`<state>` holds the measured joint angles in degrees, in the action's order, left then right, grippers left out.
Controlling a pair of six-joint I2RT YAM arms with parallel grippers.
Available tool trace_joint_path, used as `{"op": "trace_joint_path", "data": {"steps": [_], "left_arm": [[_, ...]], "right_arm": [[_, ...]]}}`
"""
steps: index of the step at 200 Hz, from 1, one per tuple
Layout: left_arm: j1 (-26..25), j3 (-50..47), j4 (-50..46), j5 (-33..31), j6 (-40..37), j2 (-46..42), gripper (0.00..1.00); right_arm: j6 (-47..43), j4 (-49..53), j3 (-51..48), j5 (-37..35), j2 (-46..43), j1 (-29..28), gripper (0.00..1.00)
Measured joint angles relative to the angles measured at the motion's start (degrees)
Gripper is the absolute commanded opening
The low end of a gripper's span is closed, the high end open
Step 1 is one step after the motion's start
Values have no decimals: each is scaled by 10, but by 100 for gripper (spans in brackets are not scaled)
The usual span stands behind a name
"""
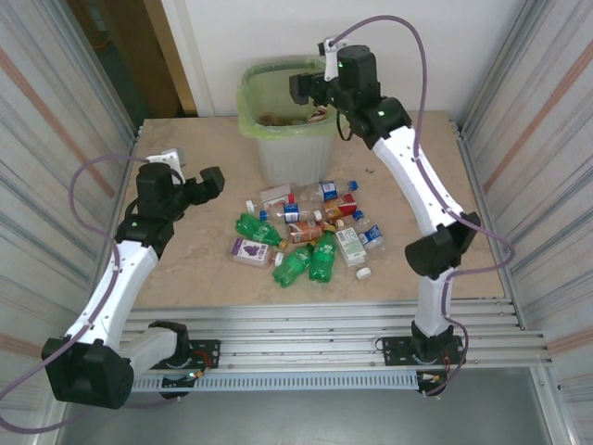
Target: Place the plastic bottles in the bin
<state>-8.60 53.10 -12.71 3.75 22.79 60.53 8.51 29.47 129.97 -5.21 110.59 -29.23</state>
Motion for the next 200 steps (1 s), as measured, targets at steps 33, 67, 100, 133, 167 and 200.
{"op": "trace_joint_path", "data": {"steps": [33,67,100,133,167,200], "left_arm": [[0,-22,1,-5,0,-11,99],[0,-53,0,-4,6,-13,99],[-4,-76,-5,-5,33,-21,99],[-58,-113,-34,-31,84,-47,99],[-141,-153,-77,-78,164,-67,99],[-194,-194,-112,-110,250,-78,99]], "right_arm": [[7,-25,-150,-31,-106,-1,98],[35,-55,-342,-69,-224,-1,98],[82,-66,-491,-117,-325,0,98],[136,-49,-575,-164,-386,0,98],[184,-19,-637,-190,-413,10,98],[220,20,-668,-192,-414,34,98]]}}
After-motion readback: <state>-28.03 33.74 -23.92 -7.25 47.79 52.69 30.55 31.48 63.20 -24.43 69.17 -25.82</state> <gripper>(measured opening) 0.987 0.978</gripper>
